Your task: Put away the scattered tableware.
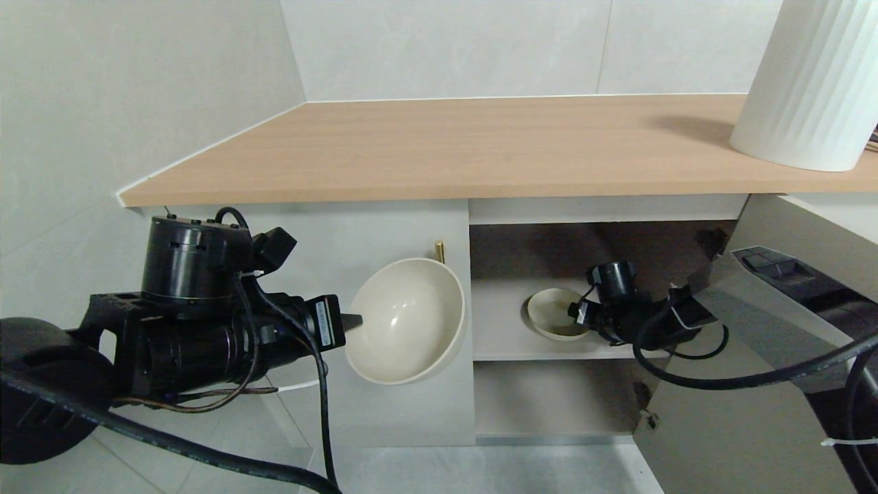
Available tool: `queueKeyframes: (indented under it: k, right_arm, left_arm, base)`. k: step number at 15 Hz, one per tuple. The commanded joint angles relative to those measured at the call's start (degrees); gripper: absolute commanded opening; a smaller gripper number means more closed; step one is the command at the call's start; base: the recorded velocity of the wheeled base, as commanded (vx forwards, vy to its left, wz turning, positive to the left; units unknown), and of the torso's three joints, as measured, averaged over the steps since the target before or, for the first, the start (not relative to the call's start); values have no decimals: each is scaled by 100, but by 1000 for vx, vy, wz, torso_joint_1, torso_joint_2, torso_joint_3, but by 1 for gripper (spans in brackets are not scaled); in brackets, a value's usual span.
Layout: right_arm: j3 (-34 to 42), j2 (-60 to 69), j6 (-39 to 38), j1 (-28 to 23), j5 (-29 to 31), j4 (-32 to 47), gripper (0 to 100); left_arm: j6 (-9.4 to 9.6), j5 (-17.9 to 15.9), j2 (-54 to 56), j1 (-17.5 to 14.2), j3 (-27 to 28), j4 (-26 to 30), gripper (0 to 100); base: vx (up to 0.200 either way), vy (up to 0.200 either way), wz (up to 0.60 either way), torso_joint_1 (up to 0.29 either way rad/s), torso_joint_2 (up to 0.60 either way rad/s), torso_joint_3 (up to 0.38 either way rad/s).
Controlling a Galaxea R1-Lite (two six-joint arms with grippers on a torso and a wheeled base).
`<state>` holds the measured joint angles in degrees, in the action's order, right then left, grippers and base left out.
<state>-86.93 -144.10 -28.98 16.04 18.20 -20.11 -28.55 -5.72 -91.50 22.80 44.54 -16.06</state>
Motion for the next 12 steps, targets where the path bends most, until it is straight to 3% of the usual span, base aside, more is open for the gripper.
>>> queueKeyframes:
  k: [1,4,6,8,12]
  right_arm:
    - [247,410,-3,13,-18,-1,100]
    - [906,1069,41,206,-229,-1,100]
    - [1345,1561,50,496,-510,-1,100]
    - [1565,1869,59,760,-519,25,100]
    - [2093,2449,235,1349,-844,69,100]
  left_arm:
    - [-10,44,-149,146,-42,15,0]
    - [-10,326,-535,392,-42,252,0]
    - [-19,712,-904,691,-42,419,0]
    - [-19,958,-1080,753,-42,419,0]
    - [-10,985,-1247,779,-42,410,0]
  base:
    - [0,0,0,0,0,0]
    - [0,0,0,0,0,0]
    - [0,0,0,0,0,0]
    - [0,0,0,0,0,0]
    - [0,0,0,0,0,0]
